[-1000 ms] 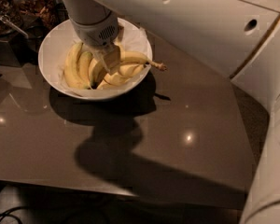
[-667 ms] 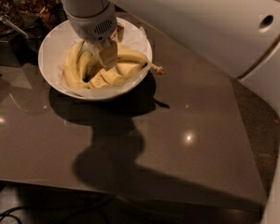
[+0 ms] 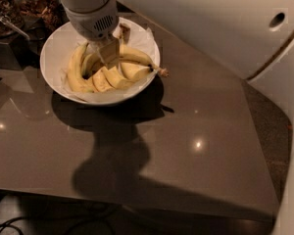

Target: Pick banana from white bowl

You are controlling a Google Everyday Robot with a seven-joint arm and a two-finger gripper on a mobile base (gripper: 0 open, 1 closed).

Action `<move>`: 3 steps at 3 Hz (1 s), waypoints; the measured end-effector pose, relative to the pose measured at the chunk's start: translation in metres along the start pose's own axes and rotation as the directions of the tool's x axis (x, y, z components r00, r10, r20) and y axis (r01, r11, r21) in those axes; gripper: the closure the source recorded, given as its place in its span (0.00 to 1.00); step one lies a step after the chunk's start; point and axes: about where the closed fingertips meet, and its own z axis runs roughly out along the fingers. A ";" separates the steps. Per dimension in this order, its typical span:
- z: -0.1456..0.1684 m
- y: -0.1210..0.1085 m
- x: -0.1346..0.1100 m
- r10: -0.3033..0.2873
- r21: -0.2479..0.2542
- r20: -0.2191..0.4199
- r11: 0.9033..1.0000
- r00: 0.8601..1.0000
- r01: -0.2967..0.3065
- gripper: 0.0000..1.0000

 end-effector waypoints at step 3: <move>-0.036 0.001 -0.015 0.062 0.027 -0.068 0.998 0.996 -0.060 1.00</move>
Offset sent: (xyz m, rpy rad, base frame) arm -0.0538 -0.0345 0.0399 -0.2465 0.0305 -0.1366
